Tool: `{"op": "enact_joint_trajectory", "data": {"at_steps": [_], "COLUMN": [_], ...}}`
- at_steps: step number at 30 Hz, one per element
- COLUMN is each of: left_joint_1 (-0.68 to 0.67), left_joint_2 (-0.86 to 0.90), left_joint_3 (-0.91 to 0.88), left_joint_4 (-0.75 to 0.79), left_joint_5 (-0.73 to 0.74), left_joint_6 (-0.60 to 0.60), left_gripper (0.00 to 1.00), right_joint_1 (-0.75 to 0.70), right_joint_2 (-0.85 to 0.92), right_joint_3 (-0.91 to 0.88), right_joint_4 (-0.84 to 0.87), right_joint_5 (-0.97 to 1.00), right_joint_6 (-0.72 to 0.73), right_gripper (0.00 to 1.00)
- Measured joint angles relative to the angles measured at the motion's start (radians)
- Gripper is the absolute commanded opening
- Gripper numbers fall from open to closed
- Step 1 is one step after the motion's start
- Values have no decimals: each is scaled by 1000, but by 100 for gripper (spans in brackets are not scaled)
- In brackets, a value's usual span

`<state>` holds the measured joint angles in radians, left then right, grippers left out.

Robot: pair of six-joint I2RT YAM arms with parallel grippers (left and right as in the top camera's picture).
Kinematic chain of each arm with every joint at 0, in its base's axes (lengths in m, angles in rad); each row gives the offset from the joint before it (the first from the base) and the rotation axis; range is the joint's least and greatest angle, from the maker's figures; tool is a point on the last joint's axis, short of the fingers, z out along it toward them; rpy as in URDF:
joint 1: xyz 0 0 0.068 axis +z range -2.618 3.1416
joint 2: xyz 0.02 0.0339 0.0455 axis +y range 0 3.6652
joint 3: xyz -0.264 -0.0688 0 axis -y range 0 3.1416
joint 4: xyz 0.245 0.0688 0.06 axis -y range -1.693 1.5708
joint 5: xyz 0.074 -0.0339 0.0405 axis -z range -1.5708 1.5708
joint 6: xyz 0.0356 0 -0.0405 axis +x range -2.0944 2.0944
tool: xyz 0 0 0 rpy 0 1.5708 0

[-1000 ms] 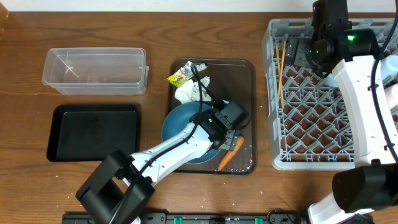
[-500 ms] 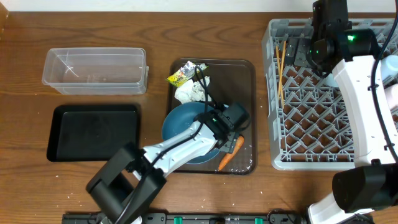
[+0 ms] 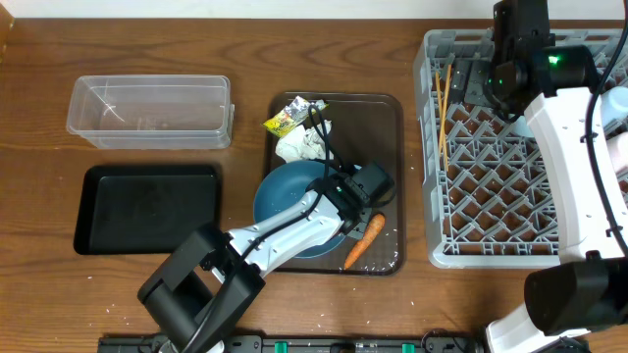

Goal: Sort waste into correct bins and load items into the dishwasher rack
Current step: 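Grasp the blue plate rim with the left gripper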

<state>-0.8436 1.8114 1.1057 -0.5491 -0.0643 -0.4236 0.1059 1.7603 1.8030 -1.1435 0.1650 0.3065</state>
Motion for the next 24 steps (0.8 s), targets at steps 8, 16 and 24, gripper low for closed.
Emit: {"op": "enact_joint_trajectory", "data": {"at_steps": [8,16,24], "left_joint_1": [-4,-4,-3], "left_joint_2": [0,-16,-74], "left_joint_3": [0,0,0], "left_joint_4": [-2,-17,-20], "left_joint_5": [12,13,10], "left_joint_6": [2,10,21], "left_gripper": [26,15,6], "right_joint_1": [0,0,0], "right_joint_2": [0,0,0], "right_joint_3": [0,0,0], "right_joint_4": [0,0,0], "right_joint_5": [0,0,0], "right_joint_6": [0,0,0], "right_gripper": [99,99,99]}}
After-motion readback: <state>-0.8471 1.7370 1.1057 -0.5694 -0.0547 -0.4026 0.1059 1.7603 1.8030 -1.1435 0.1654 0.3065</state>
